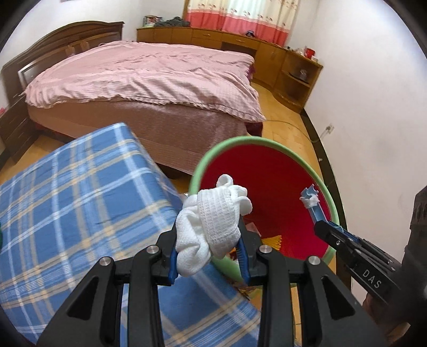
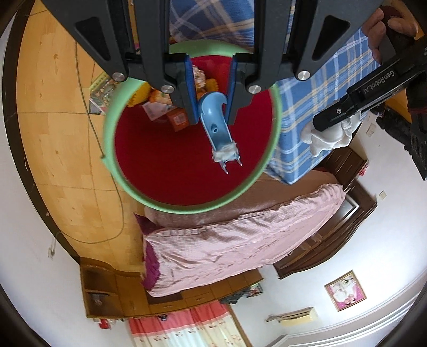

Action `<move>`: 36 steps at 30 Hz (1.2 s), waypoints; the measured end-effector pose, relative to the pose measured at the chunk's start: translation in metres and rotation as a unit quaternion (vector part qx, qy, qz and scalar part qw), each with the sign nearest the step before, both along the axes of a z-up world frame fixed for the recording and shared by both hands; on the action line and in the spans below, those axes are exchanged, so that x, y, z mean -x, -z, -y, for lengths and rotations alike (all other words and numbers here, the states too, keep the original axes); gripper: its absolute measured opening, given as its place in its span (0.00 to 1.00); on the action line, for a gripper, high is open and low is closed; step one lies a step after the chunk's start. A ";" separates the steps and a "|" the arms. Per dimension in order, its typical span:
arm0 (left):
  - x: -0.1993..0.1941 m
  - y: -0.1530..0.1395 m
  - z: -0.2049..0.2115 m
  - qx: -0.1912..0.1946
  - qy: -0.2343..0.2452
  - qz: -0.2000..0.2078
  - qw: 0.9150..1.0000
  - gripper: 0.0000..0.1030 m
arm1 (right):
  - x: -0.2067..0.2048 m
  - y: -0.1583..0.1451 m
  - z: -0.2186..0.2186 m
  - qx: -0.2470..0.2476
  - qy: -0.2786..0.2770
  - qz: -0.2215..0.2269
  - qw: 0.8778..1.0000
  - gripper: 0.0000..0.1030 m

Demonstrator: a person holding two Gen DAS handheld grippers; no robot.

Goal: Collect trash
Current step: 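Carry the white sock and blue plastic piece over the red bin, then open both tools to drop the sock and plastic piece into the bin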

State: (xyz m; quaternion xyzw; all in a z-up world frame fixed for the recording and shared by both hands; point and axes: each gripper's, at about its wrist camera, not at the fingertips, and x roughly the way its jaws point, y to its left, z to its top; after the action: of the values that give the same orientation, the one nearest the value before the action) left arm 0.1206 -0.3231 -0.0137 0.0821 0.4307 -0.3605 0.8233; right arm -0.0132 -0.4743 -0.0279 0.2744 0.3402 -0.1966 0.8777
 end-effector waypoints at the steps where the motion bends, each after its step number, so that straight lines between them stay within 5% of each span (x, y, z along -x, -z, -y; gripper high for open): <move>1: 0.001 0.003 0.005 -0.001 0.004 -0.003 1.000 0.34 | 0.002 0.002 0.002 -0.002 0.003 -0.001 1.000 0.22; 13: 0.003 0.034 0.040 -0.020 0.033 -0.037 0.999 0.36 | 0.009 0.023 0.031 -0.015 0.022 -0.016 1.000 0.22; 23: -0.003 0.037 0.038 -0.023 0.015 -0.044 0.999 0.49 | 0.005 0.026 0.032 -0.025 0.023 -0.011 0.999 0.23; 36: 0.000 0.020 0.014 -0.020 -0.007 -0.029 0.999 0.50 | 0.007 0.013 0.022 -0.020 0.017 0.000 1.000 0.48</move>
State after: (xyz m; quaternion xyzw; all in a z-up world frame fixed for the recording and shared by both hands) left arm 0.1210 -0.3375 -0.0332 0.0854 0.4623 -0.3485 0.8109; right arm -0.0204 -0.4963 -0.0410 0.2977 0.3397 -0.2043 0.8685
